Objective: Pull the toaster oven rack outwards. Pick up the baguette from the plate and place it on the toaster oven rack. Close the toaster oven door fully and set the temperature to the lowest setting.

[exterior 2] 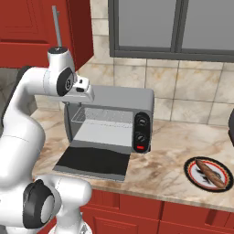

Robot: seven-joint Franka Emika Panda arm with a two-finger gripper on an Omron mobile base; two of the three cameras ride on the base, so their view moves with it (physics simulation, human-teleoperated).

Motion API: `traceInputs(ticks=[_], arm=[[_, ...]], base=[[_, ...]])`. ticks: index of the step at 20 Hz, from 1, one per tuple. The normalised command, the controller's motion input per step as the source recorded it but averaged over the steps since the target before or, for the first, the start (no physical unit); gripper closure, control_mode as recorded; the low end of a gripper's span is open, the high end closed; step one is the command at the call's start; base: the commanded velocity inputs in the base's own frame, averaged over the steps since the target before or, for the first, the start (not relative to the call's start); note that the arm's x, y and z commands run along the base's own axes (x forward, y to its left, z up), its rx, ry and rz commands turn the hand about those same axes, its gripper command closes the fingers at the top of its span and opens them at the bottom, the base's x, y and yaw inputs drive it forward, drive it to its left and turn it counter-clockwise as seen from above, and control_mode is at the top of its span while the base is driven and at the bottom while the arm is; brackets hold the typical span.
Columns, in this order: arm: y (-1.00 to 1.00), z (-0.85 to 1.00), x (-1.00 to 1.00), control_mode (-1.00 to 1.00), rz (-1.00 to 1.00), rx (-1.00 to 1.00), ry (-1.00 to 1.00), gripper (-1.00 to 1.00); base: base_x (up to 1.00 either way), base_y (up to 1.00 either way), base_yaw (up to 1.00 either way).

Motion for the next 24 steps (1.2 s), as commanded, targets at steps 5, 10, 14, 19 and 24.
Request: traceInputs(ticks=[5,10,14,19,24], arm=[[0.00,0.00,-0.57,-1.00,0.01,0.00,-0.08,-1.00],[0.00,-0.29,-0.84,-1.00,0.00,0.02,0.00,-1.00],[-0.40,-0.38,-0.57,-1.00,0.00,0.24,-0.02,-1.00],[-0.45,-0.67,-0.05,-1.00,-0.04,0.55,-0.11,-1.00],[-0.06,-0.46,0.37,-1.00,-0.16,0.59,-0.06,-1.00]], base=[[0.00,0.00,0.00],[0.00,0.00,0.00],[0.00,0.00,0.00],[0.00,0.00,0.00],[0.00,0.00,0.00]])
